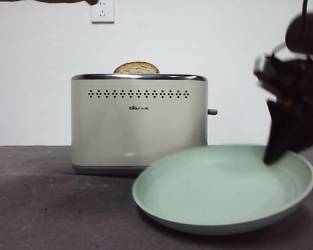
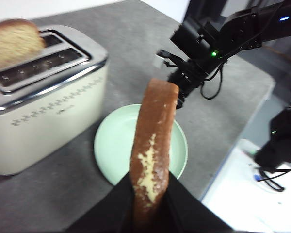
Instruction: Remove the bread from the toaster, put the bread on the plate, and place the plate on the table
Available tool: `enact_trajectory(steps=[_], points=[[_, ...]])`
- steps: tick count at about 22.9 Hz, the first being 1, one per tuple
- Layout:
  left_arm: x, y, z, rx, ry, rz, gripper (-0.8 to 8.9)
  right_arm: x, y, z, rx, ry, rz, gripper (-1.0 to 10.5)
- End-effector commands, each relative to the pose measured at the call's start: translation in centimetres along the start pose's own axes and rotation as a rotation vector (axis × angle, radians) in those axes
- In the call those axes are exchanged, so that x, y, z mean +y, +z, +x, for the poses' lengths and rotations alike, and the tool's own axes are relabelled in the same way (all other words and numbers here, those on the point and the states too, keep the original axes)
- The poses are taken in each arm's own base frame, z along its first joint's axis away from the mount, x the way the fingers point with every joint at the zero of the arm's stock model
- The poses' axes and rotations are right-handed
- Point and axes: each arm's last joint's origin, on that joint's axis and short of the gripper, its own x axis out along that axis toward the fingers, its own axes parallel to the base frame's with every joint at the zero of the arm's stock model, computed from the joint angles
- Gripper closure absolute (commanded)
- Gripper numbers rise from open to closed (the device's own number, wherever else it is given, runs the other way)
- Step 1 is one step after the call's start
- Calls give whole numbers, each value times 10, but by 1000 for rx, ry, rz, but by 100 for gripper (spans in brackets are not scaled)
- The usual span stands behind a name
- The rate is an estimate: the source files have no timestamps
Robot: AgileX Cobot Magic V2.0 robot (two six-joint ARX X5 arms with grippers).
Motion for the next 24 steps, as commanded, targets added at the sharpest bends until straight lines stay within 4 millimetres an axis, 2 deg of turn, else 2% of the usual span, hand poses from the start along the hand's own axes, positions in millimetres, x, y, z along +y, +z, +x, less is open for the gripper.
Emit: enact_trajectory(steps=[1, 5, 10, 16, 21, 24], points=[[4, 7, 9, -1, -52, -26, 810, 16, 1, -6, -27, 31, -19, 943], [15, 13, 29, 38, -132, -55, 810, 39, -1, -14, -59, 73, -58, 943], [35, 12, 64, 117, -215, -117, 810, 61, -1, -15, -96, 125, -97, 943], [68, -17, 125, 241, -241, -200, 810, 82, 0, -10, -131, 179, -133, 943], [78, -27, 166, 316, -282, -223, 810, 86, 1, -10, -142, 194, -131, 943], [81, -36, 184, 369, -297, -245, 792, 86, 1, -10, -142, 194, -130, 943]])
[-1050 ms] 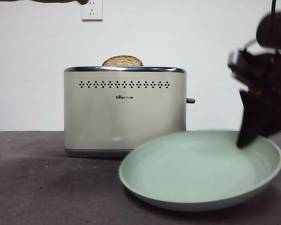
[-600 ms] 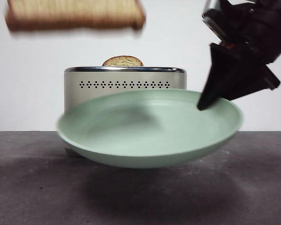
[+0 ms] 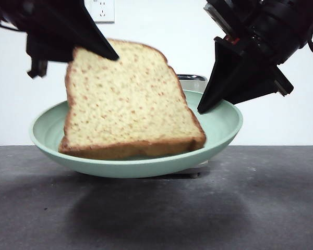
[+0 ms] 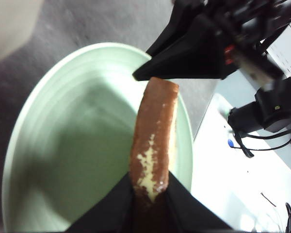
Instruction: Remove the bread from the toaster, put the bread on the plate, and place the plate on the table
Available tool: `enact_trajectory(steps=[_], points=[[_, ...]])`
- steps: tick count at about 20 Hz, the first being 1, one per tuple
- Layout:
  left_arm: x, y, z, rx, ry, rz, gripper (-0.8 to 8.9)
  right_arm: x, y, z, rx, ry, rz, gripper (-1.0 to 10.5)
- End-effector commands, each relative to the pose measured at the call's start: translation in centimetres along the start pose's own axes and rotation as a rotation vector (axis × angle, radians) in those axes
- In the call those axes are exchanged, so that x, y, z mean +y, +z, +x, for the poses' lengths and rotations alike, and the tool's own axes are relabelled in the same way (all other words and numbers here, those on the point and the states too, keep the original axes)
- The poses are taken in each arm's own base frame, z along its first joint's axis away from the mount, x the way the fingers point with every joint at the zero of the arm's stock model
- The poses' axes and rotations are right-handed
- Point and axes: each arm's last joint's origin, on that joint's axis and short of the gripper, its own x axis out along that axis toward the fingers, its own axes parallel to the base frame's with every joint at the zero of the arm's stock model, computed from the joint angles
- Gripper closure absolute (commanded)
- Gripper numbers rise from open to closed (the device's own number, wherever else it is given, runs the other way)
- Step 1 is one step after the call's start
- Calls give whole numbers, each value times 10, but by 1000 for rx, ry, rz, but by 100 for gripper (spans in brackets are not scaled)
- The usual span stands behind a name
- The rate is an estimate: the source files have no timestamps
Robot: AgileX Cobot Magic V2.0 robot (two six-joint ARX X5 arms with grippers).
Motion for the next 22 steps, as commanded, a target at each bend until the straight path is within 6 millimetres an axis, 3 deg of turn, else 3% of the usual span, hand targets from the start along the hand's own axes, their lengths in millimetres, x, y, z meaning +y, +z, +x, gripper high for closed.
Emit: enact_trajectory(steps=[1, 4, 6, 17, 22], points=[[6, 2, 12, 29, -15, -12, 756, 3, 2, 2, -9, 16, 8, 943], [9, 2, 18, 43, -18, -25, 571, 2, 2, 2, -8, 16, 9, 943], [8, 3, 17, 38, -18, -16, 523, 2, 2, 2, -5, 16, 10, 943], [-27, 36, 0, -12, 107, 152, 523, 2, -1, 2, 25, 8, 24, 943], [-51, 50, -27, -49, 154, 202, 524, 2, -1, 2, 24, 7, 24, 943]])
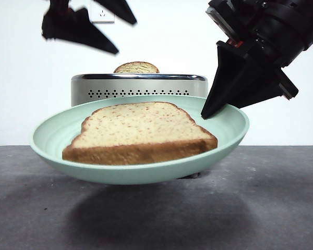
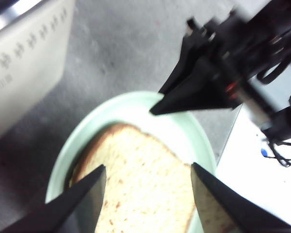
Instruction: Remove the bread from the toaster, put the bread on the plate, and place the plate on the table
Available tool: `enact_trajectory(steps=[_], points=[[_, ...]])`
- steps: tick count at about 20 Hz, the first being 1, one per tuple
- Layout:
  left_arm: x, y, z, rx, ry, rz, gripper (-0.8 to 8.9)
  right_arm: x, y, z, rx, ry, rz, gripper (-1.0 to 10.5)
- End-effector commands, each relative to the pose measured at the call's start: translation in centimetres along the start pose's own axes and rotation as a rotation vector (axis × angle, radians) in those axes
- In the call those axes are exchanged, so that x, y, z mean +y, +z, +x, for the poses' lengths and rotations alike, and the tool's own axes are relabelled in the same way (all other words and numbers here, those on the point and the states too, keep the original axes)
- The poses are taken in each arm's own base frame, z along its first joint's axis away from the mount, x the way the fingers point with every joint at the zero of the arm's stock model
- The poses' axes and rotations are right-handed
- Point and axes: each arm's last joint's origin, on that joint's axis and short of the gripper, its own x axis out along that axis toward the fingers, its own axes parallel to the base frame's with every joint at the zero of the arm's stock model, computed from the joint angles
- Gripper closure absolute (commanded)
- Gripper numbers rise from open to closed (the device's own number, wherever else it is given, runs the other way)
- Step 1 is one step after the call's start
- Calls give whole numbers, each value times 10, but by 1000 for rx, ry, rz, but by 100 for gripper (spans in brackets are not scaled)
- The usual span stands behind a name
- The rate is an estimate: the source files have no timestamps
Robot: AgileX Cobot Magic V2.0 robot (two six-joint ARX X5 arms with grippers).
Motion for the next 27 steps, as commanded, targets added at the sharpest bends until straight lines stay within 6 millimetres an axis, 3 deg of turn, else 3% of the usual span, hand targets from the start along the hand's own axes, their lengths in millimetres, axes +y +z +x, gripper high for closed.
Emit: enact_trajectory(steps=[1, 7, 13, 20, 24, 27], points=[[-15, 16, -23, -55, 8, 75, 526, 2, 3, 1, -10, 17, 4, 943], [-57, 34, -93, -207, 96, 171, 527, -7, 3, 19, 21, -37, 30, 943], [-87, 20, -142, -326, 177, 225, 527, -29, 3, 58, 60, -64, 60, 943], [-98, 4, -158, -324, 188, 222, 527, -44, -4, 79, 115, -132, 90, 936], [-97, 2, -157, -301, 187, 211, 527, -44, -3, 76, 100, -176, 84, 737], [-97, 2, -157, -303, 187, 212, 528, -38, 0, 65, 84, -177, 72, 728]])
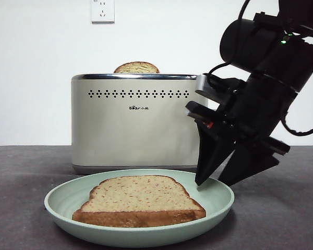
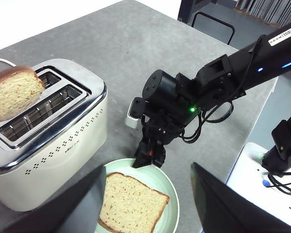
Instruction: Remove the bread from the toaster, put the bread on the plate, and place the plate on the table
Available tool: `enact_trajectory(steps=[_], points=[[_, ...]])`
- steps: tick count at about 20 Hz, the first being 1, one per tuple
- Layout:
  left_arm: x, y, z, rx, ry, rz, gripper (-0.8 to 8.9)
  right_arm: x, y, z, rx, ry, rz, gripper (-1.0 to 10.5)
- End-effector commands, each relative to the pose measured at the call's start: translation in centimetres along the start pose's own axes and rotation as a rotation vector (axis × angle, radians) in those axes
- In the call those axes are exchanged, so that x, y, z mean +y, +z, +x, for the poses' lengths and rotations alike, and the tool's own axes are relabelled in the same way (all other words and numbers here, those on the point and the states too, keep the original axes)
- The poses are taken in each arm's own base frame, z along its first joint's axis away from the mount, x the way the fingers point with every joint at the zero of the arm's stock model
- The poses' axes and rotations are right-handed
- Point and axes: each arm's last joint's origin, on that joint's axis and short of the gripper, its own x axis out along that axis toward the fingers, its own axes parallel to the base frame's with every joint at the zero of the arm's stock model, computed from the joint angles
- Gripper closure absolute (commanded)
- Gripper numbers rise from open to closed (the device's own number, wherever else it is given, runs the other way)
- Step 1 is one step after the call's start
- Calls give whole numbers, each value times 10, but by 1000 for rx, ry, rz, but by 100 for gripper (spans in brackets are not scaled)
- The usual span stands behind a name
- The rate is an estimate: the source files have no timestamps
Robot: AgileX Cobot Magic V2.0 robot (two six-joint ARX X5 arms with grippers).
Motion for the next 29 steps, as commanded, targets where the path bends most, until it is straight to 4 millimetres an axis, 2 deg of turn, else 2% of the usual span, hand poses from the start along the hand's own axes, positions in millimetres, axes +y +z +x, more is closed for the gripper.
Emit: enact_trajectory(steps=[1, 3, 6, 9, 13, 16, 18, 29], points=[[-1, 5, -2, -23, -4, 22, 528, 8, 4, -16, -45, 7, -29, 728], [-1, 5, -2, -22, 0, 22, 528, 15, 5, -39, -104, -1, -46, 728], [-1, 5, -2, -21, 11, 22, 528, 32, -1, -85, -207, 38, -91, 728], [-1, 5, -2, -19, 14, 21, 529, 52, -19, -131, -305, 89, -163, 729], [-1, 3, -1, 4, 15, 11, 585, 68, -47, -172, -402, 121, -228, 740], [1, 0, 2, 48, 11, -7, 684, 73, -60, -189, -450, 151, -261, 848], [1, -2, 4, 76, 8, -19, 796, 74, -64, -196, -474, 171, -279, 943], [2, -3, 6, 93, 7, -26, 806, 74, -64, -196, -468, 172, -280, 941]])
